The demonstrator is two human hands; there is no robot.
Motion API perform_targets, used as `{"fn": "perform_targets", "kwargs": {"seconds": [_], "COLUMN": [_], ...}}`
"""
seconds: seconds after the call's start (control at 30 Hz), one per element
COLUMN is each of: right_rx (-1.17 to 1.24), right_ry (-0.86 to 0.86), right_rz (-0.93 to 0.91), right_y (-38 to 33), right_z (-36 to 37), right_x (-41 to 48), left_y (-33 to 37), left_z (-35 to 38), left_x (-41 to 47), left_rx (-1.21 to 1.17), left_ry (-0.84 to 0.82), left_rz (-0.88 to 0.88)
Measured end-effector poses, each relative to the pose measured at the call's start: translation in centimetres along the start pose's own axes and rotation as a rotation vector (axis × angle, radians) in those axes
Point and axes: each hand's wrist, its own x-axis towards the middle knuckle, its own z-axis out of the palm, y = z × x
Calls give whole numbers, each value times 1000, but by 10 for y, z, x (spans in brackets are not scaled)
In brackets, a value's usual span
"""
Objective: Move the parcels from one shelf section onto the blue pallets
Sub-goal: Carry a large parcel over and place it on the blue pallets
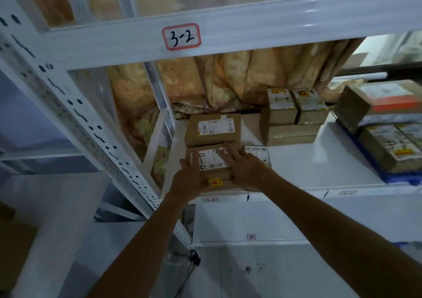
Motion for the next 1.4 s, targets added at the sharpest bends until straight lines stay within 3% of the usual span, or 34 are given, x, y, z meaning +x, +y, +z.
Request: {"fn": "perform_targets", "kwargs": {"seconds": [0.63,1.07,1.4], "right_rx": [163,185,92], "right_ry": [-55,94,269], "right_rz": [175,189,278], "right_y": [-21,-44,-47], "right_z": [-1,-41,-105], "right_x": [11,-9,-61], "left_y": [-2,-1,31], "left_z": [0,-34,-79], "left_x": [-5,-17,-36], "left_rx": [-24,-30,10], "left_ry": [63,101,298], "left_rz": [43,58,270]}}
